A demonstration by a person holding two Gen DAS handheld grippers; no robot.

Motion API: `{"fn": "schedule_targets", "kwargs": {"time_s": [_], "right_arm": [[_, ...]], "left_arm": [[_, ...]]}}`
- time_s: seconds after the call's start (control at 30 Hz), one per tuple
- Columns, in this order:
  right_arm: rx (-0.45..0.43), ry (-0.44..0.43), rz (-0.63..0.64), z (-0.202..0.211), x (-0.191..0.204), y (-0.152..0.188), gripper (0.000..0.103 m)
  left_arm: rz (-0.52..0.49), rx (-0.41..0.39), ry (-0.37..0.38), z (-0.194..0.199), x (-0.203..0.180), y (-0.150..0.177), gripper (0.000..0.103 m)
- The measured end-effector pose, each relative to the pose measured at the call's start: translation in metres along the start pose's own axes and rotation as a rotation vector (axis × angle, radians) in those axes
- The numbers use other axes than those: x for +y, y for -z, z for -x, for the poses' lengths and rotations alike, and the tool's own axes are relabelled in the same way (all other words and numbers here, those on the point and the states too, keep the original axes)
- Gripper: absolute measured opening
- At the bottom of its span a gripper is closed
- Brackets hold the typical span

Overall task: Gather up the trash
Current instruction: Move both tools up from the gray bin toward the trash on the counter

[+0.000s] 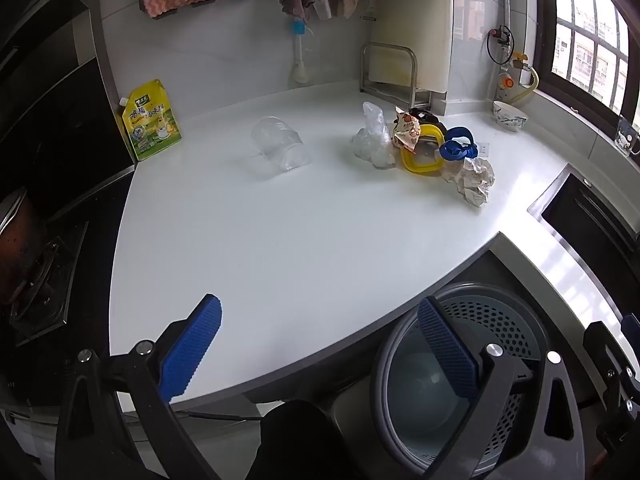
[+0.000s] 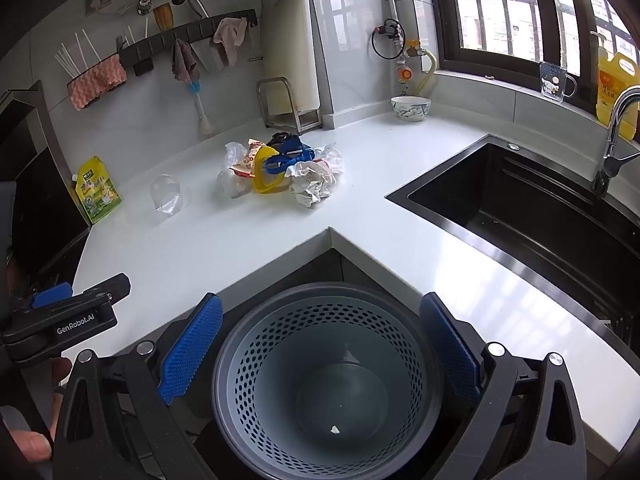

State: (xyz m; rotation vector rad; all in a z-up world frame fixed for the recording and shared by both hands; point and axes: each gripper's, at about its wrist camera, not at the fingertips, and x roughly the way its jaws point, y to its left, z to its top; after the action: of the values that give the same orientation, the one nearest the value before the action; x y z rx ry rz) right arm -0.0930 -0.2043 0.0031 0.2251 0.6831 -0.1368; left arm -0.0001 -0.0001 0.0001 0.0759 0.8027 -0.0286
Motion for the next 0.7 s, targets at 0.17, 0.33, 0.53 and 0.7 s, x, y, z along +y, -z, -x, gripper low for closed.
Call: {"fn": "schedule_targets", "kwargs": {"time_s": [0.17,0.33,0.53,0.7], "right_arm": [[0.001,0.0,0.0,0.0005,0.0003,-0.0003,0.094],[0.0,-0.003,0.0,0.0019,0.0007,-0.0008,0.094],[0.0,-0.008,0.0,0.0033,0.0016,-0.0013,0.094],[0.002,-0.007,-0.002,0.0031,0.0018,-0.0014,0.094]], "left_arm": [[0.001,-0.002,0.0,-0.0004,0.0,0.0001,0.097],[0.001,-0.001,-0.001,0.0001,-0.0001,0.0,0.097],[0.002,-0.002,0.0,0.0001,-0.0003,0.0,0.097],[0.001,-0.001,0.0,0.0001,-0.0002,-0.0001,0.097]]}}
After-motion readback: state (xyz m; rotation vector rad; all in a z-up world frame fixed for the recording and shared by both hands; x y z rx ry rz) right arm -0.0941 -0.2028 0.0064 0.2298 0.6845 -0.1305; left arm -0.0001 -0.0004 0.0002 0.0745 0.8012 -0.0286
